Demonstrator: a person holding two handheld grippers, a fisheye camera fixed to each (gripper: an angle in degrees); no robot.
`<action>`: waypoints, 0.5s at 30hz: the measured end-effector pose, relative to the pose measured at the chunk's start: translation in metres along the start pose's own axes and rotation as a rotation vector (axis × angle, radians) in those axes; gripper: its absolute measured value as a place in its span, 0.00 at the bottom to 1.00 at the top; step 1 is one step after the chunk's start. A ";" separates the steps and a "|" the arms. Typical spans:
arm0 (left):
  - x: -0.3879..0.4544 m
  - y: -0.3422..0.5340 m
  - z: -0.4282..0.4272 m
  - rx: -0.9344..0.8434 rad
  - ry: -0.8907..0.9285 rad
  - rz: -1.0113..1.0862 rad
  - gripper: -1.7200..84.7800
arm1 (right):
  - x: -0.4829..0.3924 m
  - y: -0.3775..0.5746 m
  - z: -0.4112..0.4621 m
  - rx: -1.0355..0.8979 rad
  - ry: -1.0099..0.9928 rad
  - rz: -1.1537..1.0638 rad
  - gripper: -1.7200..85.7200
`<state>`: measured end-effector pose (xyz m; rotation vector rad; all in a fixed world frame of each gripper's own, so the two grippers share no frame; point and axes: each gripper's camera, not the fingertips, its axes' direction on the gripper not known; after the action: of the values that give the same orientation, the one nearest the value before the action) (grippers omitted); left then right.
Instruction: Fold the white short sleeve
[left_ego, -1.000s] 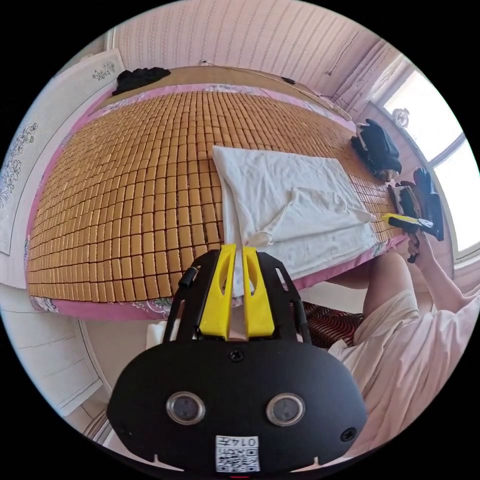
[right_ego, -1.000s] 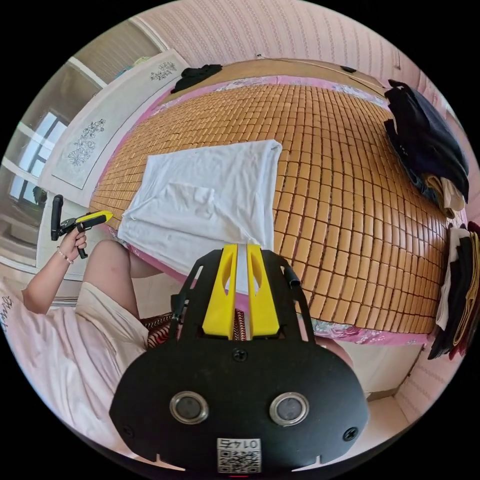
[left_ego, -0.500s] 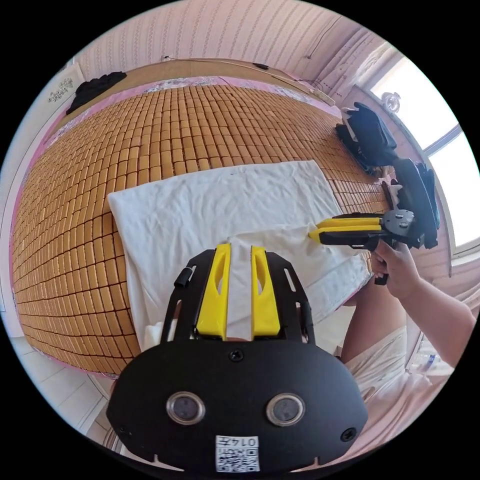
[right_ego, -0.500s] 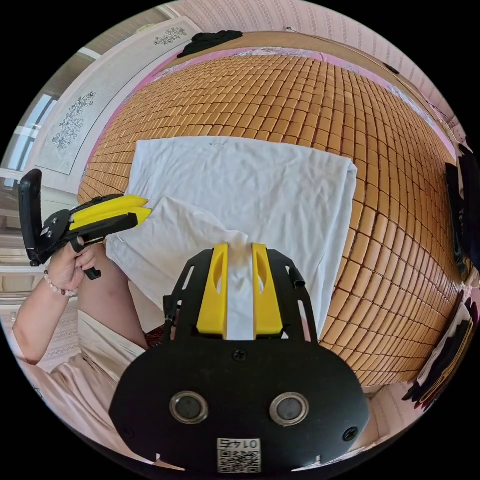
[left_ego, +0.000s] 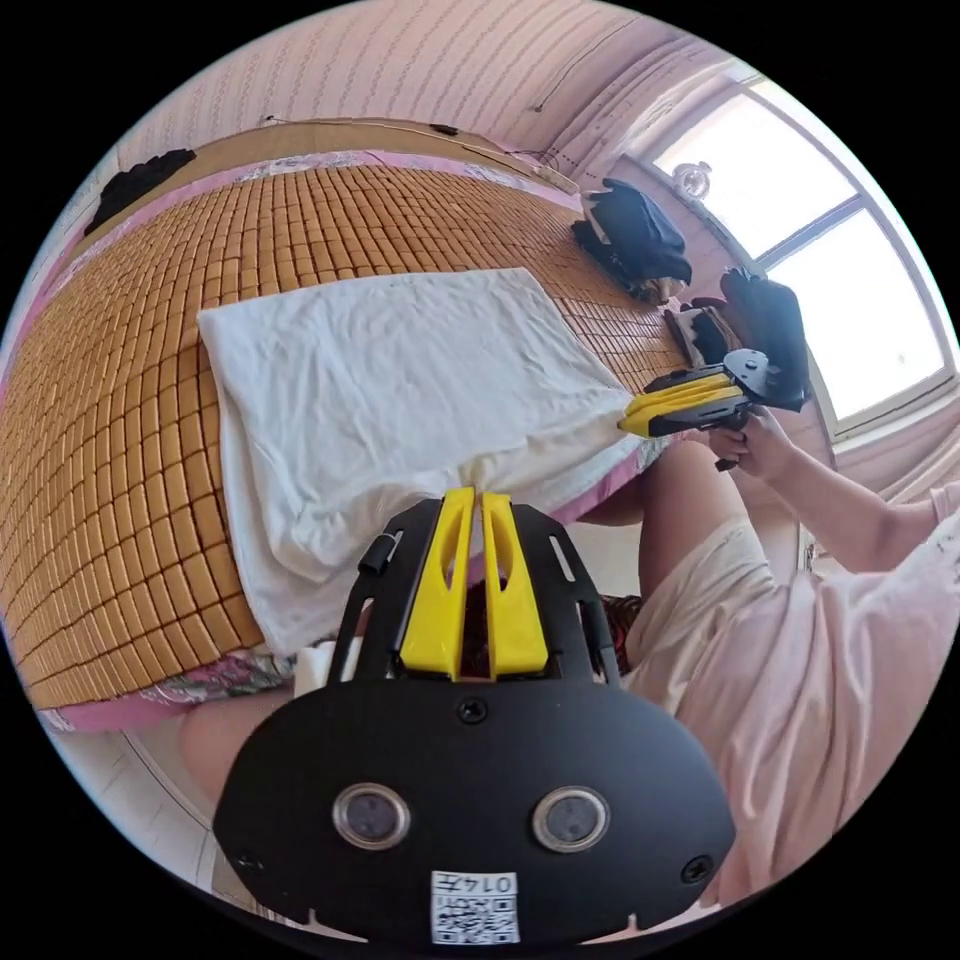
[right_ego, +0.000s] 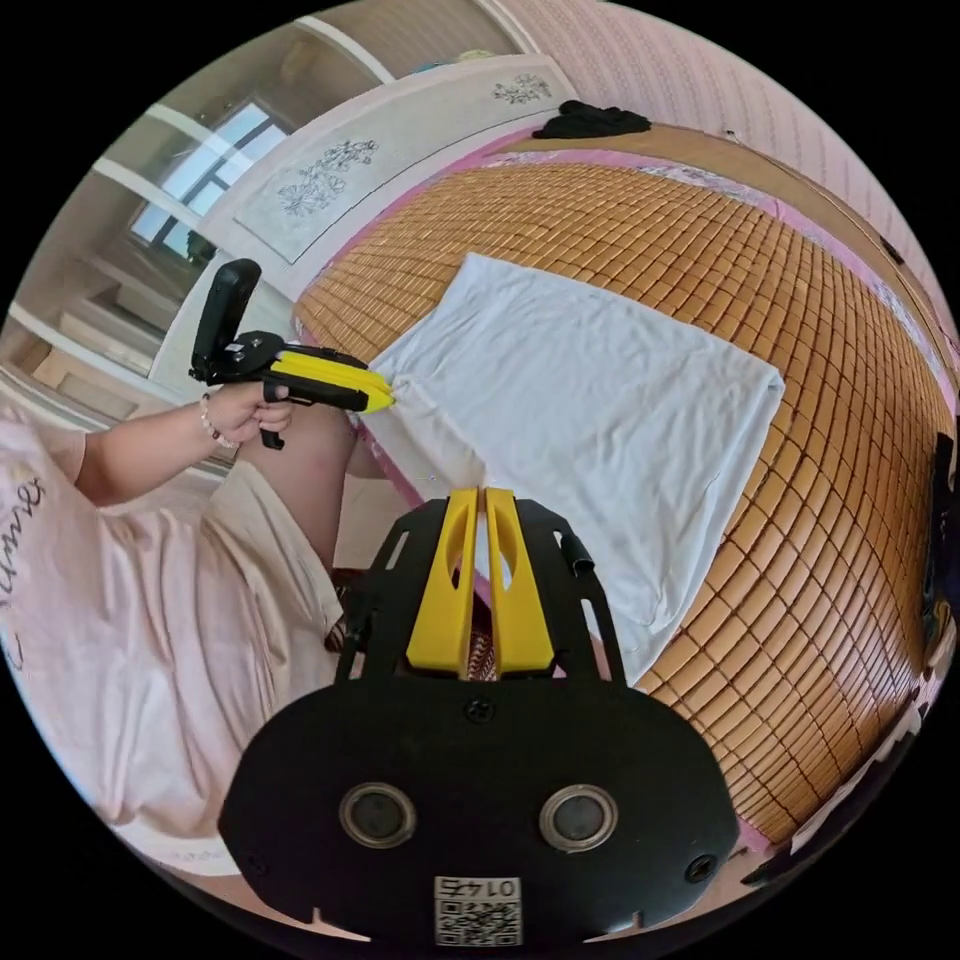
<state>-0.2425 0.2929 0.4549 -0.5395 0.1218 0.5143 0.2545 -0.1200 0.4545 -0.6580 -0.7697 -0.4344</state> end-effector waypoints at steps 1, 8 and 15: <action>0.003 0.018 0.000 -0.015 0.012 -0.019 0.01 | -0.009 0.007 0.005 -0.041 0.024 -0.004 0.01; 0.028 0.039 -0.005 0.033 -0.006 -0.046 0.01 | -0.041 -0.007 0.020 -0.127 0.054 0.001 0.01; 0.080 0.001 0.052 -0.037 -0.104 0.122 0.01 | -0.063 -0.093 0.027 -0.144 0.179 -0.057 0.02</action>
<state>-0.1747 0.3552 0.4791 -0.5430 0.0464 0.6635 0.1467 -0.1612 0.4571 -0.7221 -0.5924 -0.5965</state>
